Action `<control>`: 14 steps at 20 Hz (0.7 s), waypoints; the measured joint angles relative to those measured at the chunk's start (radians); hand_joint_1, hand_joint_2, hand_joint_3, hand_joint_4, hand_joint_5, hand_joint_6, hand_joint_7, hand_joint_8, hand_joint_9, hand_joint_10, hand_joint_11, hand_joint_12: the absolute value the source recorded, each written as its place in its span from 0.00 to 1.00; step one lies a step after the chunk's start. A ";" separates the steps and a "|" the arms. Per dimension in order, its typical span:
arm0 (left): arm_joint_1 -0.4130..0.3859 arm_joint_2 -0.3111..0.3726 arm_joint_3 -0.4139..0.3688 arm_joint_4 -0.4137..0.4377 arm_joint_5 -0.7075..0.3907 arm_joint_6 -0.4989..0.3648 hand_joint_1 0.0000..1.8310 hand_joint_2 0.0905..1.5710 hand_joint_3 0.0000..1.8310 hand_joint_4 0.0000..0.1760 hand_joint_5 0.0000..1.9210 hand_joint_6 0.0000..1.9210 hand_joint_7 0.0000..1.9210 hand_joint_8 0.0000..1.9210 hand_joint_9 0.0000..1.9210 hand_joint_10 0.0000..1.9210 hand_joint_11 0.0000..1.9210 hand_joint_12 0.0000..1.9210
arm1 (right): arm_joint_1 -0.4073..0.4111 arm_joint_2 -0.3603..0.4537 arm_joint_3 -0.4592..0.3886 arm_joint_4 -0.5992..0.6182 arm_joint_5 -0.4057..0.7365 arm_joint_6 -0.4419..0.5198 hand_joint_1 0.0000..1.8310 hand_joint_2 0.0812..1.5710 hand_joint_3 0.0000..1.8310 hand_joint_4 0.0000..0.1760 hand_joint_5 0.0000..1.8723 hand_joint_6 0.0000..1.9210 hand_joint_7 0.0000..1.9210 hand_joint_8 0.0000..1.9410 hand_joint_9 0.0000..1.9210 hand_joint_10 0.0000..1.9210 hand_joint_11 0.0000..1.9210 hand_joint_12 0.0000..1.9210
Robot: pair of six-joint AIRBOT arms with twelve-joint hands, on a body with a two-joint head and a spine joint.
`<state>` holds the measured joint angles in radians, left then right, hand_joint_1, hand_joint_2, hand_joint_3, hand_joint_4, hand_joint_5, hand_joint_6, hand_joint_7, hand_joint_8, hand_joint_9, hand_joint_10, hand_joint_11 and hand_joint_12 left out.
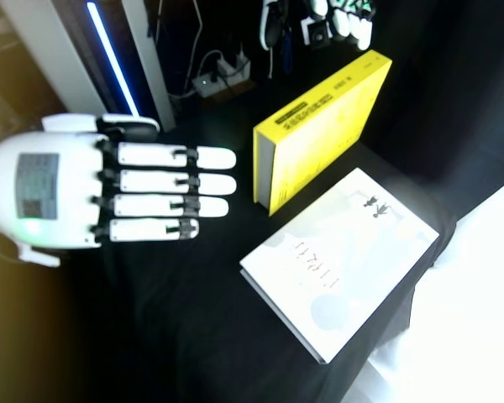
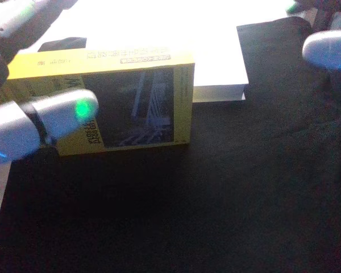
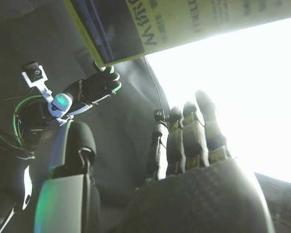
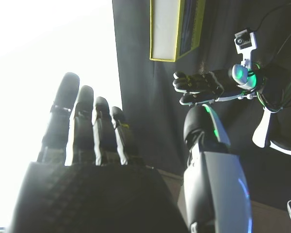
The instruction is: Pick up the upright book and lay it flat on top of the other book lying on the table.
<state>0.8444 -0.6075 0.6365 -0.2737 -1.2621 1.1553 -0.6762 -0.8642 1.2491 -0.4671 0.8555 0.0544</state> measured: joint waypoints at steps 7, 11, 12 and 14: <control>0.007 0.007 0.018 -0.144 0.001 0.000 0.35 0.65 0.00 0.82 0.00 0.00 0.00 0.00 0.00 0.00 0.00 0.00 | 0.000 0.000 -0.001 0.002 0.000 0.000 0.00 0.88 0.01 0.00 0.00 0.00 0.00 0.00 0.00 0.00 0.00 0.01; 0.006 -0.045 0.088 -0.278 0.076 0.000 0.43 0.64 0.00 0.69 0.01 0.00 0.00 0.00 0.00 0.00 0.00 0.00 | 0.000 -0.003 -0.002 0.003 0.000 0.013 0.04 0.89 0.00 0.00 0.00 0.00 0.00 0.00 0.00 0.00 0.00 0.00; 0.000 -0.058 0.103 -0.306 0.104 0.003 0.43 0.63 0.00 0.74 0.01 0.00 0.00 0.00 0.00 0.00 0.00 0.00 | 0.000 -0.006 -0.002 0.003 0.000 0.014 0.04 0.89 0.00 0.00 0.00 0.00 0.00 0.00 0.00 0.00 0.00 0.00; -0.018 -0.079 0.123 -0.321 0.152 0.000 0.46 0.64 0.00 0.67 0.05 0.01 0.03 0.00 0.00 0.00 0.01 0.01 | 0.000 -0.010 -0.003 0.002 0.000 0.014 0.05 0.88 0.00 0.00 0.00 0.00 0.00 0.00 0.00 0.00 0.00 0.00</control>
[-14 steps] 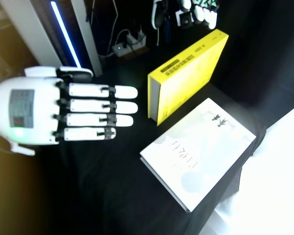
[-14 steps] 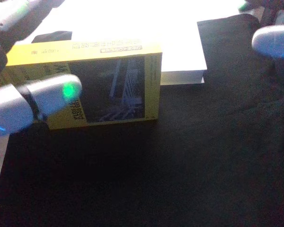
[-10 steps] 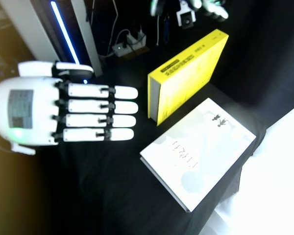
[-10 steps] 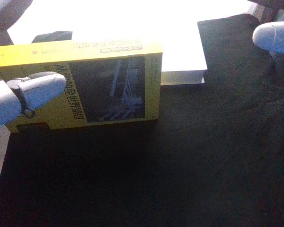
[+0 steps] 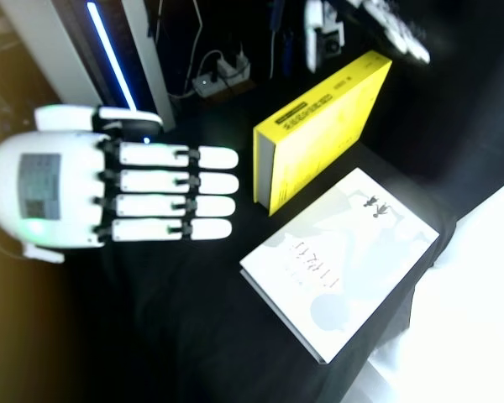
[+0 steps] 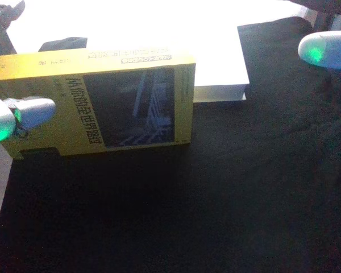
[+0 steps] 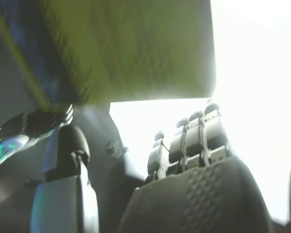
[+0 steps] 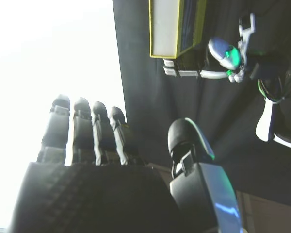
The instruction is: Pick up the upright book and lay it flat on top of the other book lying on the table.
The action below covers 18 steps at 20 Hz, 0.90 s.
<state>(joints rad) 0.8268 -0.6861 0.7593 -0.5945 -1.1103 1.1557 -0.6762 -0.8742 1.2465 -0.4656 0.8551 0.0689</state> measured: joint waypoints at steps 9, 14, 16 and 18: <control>0.042 0.042 -0.111 0.160 -0.092 0.004 0.69 0.71 0.00 0.00 0.44 0.53 0.54 0.57 0.56 0.51 0.47 0.77 | 0.000 0.001 -0.015 0.002 0.032 0.010 0.14 0.88 0.00 0.00 0.00 0.00 0.00 0.00 0.01 0.00 0.00 0.12; 0.018 0.036 -0.107 0.203 -0.152 0.008 0.74 0.72 0.00 0.00 0.38 0.57 0.48 0.57 0.48 0.67 0.44 0.73 | 0.001 -0.005 -0.034 -0.026 0.162 0.044 0.32 0.72 0.00 0.00 0.00 0.00 0.00 0.00 0.00 0.00 0.00 0.00; -0.016 0.009 -0.093 0.209 -0.146 0.008 0.75 0.72 0.00 0.00 0.39 0.56 0.48 0.56 0.49 0.68 0.43 0.72 | 0.025 -0.039 -0.030 -0.048 0.175 0.061 0.29 0.70 0.00 0.00 0.00 0.00 0.00 0.00 0.00 0.00 0.00 0.00; -0.050 -0.008 -0.084 0.239 -0.130 0.005 0.69 0.71 0.00 0.00 0.43 0.52 0.53 0.61 0.54 0.60 0.43 0.83 | 0.074 -0.066 -0.026 -0.095 0.189 0.068 0.26 0.69 0.00 0.00 0.00 0.00 0.00 0.00 0.00 0.00 0.00 0.00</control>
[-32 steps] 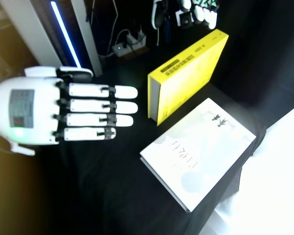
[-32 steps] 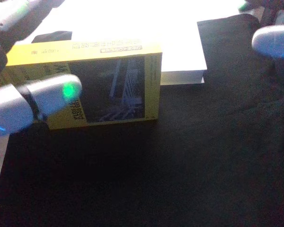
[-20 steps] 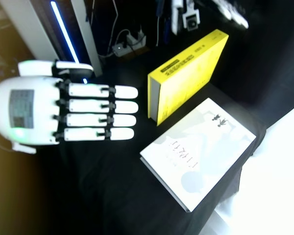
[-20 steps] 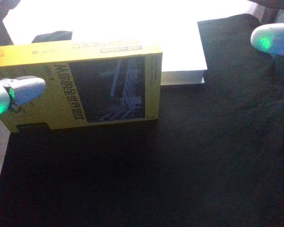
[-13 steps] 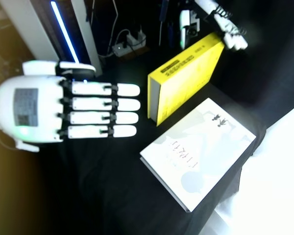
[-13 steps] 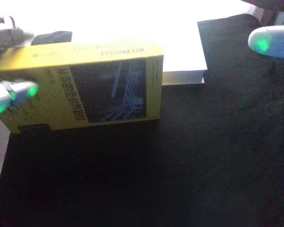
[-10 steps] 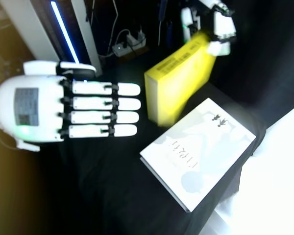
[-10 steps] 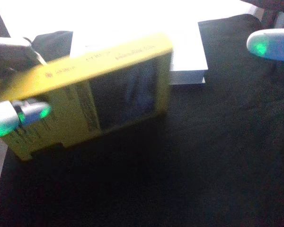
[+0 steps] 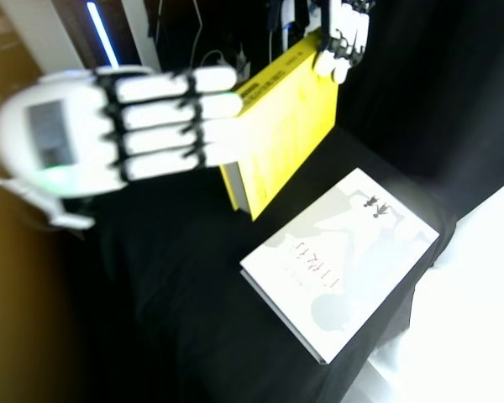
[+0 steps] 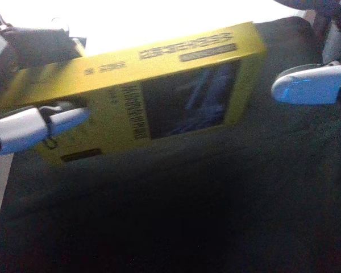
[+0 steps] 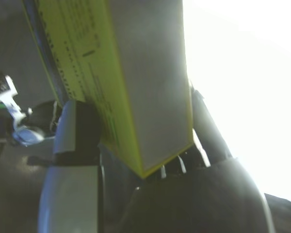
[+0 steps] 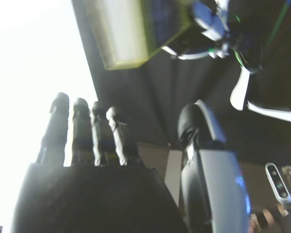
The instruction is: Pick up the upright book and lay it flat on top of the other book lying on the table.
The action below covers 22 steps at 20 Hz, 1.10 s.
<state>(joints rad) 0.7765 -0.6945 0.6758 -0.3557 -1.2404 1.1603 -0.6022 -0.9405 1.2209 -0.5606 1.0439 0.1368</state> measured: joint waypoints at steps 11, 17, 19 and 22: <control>-0.087 -0.008 -0.012 0.134 -0.061 0.022 0.70 0.68 0.00 0.00 0.50 0.43 0.56 0.56 0.58 0.57 0.51 0.79 | 0.057 -0.109 0.114 -0.146 -0.116 0.136 0.47 0.68 0.00 0.00 0.24 0.08 0.41 0.06 0.31 0.36 0.13 0.85; -0.087 -0.007 -0.026 0.159 -0.143 -0.001 0.70 0.67 0.00 0.00 0.50 0.42 0.61 0.45 0.66 0.32 0.56 0.59 | 0.116 -0.126 0.140 -0.177 -0.130 0.163 0.61 0.75 0.00 0.00 0.43 0.65 0.67 1.00 0.74 1.00 0.80 1.00; -0.077 0.001 -0.033 0.170 -0.163 -0.002 0.70 0.70 0.00 0.00 0.43 0.50 0.54 0.57 0.60 0.50 0.54 0.63 | 0.125 -0.126 0.142 -0.193 -0.130 0.163 0.62 0.75 0.00 0.00 0.44 0.64 0.69 1.00 0.77 1.00 0.82 1.00; -0.042 0.013 -0.043 0.180 -0.197 -0.006 0.48 0.73 0.00 0.63 0.08 0.05 0.08 0.18 0.05 0.25 0.02 0.41 | 0.137 -0.120 0.139 -0.191 -0.126 0.168 0.63 0.73 0.00 0.00 0.47 0.59 0.75 1.00 0.84 1.00 0.88 1.00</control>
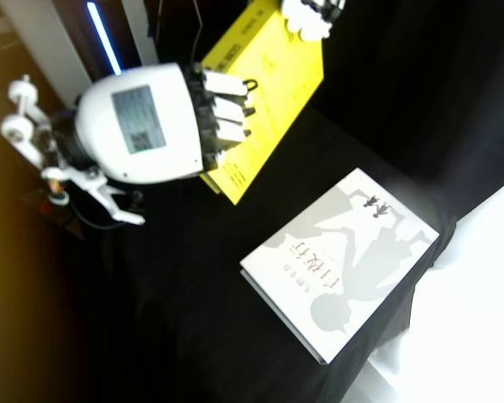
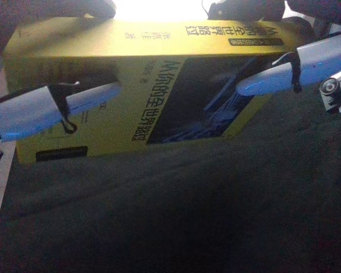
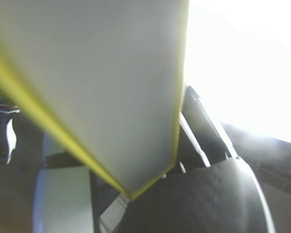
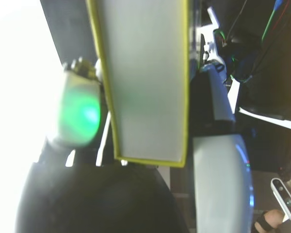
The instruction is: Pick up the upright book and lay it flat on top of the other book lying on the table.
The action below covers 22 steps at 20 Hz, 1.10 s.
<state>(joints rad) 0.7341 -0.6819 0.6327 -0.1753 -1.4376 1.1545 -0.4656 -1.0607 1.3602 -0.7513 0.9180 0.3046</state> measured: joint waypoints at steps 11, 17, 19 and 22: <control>0.167 0.047 -0.051 -0.096 -0.079 0.001 0.27 0.63 0.00 1.00 0.00 0.00 0.00 0.00 0.00 0.00 0.00 0.00 | 0.004 0.062 -0.024 0.082 -0.036 -0.136 0.62 0.75 0.00 0.00 0.44 0.64 0.65 0.97 0.73 1.00 0.77 1.00; 0.249 0.049 -0.073 -0.133 -0.139 0.001 0.23 0.69 0.01 1.00 0.00 0.00 0.00 0.00 0.00 0.00 0.00 0.00 | 0.143 0.082 -0.014 0.148 -0.057 -0.275 0.61 0.75 0.00 0.00 0.43 0.65 0.68 1.00 0.75 1.00 0.73 1.00; 0.262 0.048 -0.073 -0.140 -0.143 0.001 0.22 0.68 0.00 1.00 0.00 0.00 0.00 0.00 0.00 0.00 0.00 0.00 | 0.192 0.082 -0.014 0.150 -0.105 -0.390 0.60 0.77 0.00 0.00 0.41 0.68 0.66 0.98 0.70 1.00 0.67 1.00; 0.268 0.019 -0.072 -0.142 -0.130 0.002 0.23 0.69 0.00 0.96 0.00 0.00 0.00 0.00 0.00 0.00 0.00 0.00 | 0.270 0.058 0.009 0.178 -0.203 -0.513 0.67 0.75 0.00 0.00 0.38 0.65 0.50 0.63 0.55 0.71 0.49 0.95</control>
<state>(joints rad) 1.0023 -0.6632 0.5610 -0.3168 -1.5677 1.1561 -0.1959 -1.0031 1.3693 -0.5732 0.7147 -0.2085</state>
